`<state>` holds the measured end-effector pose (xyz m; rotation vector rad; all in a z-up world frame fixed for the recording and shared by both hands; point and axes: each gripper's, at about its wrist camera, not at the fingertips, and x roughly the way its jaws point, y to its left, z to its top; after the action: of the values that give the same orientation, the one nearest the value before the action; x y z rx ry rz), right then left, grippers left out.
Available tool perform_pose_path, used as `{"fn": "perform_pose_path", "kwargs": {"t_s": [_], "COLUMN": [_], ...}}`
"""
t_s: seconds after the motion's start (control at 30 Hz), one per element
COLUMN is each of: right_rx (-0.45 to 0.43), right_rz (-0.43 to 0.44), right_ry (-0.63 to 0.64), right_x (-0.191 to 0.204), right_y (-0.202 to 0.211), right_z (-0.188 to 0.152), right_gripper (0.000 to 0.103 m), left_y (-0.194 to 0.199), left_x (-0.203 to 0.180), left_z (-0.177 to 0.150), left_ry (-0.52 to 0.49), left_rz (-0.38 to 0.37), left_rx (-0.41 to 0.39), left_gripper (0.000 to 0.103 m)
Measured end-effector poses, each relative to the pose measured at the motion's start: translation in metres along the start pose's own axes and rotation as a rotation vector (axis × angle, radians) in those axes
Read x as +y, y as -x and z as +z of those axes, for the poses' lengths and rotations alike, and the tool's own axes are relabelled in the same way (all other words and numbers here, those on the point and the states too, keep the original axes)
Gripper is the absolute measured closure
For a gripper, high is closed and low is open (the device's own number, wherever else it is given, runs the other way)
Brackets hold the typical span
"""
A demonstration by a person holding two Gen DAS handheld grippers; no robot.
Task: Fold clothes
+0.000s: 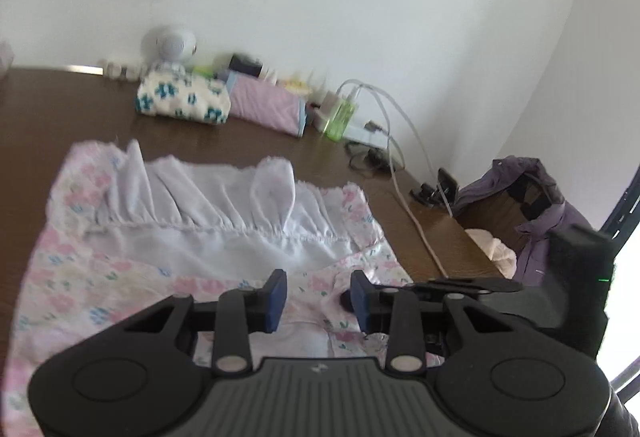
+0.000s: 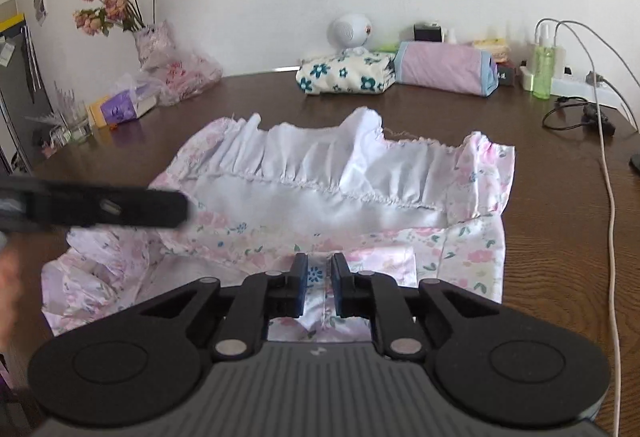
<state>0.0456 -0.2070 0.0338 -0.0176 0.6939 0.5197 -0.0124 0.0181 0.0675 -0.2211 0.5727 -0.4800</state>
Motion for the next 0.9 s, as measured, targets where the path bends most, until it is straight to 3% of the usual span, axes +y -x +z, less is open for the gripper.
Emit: {"fn": "perform_pose_path", "kwargs": {"t_s": [0.07,0.17,0.23,0.33,0.4,0.47,0.57,0.7,0.77,0.8,0.83,0.9], "right_rx": [0.023,-0.008,-0.059,-0.035,0.01,0.049,0.076,0.048,0.017,0.02,0.021,0.059], "right_rz": [-0.02,0.005,0.062,0.321,0.409,0.424,0.399,0.341,0.306,0.292,0.283,0.324], "right_ry": [0.01,-0.005,-0.035,-0.12,-0.112,-0.081,-0.041,0.1,0.219,0.288,0.349,0.392], "right_x": [0.002,0.006,0.01,0.02,0.04,0.061,0.081,0.097,0.101,0.104,0.105,0.104], "right_y": [-0.006,0.006,0.022,0.018,0.004,-0.013,-0.032,-0.017,0.002,0.005,0.005,-0.012], "right_z": [0.002,0.01,0.018,0.028,0.028,0.028,0.028,0.035,0.039,0.042,0.045,0.054], "right_gripper": [0.09,0.087,0.082,0.081,0.076,0.069,0.068,0.069,0.06,0.042,0.031,0.028], "left_y": [0.03,0.05,0.048,0.046,0.048,0.05,0.046,0.052,0.059,0.061,0.061,0.061], "left_x": [0.009,0.034,0.054,0.077,0.086,0.094,0.104,0.105,0.1,0.098,0.097,0.097], "left_z": [-0.003,-0.012,-0.014,-0.017,-0.02,-0.023,-0.028,-0.03,-0.03,-0.03,-0.029,-0.026], "left_ry": [-0.072,-0.082,0.016,0.147,0.189,0.226,0.277,0.252,0.181,0.146,0.125,0.09], "left_rz": [0.082,0.219,0.224,0.196,0.171,0.135,0.146,0.153,0.14,0.128,0.12,0.105], "left_rx": [-0.034,-0.013,0.044,0.085,0.087,0.092,0.106,0.08,0.054,0.048,0.047,0.045], "left_gripper": [0.052,0.051,0.057,0.069,0.069,0.067,0.068,0.068,0.067,0.066,0.065,0.065]}}
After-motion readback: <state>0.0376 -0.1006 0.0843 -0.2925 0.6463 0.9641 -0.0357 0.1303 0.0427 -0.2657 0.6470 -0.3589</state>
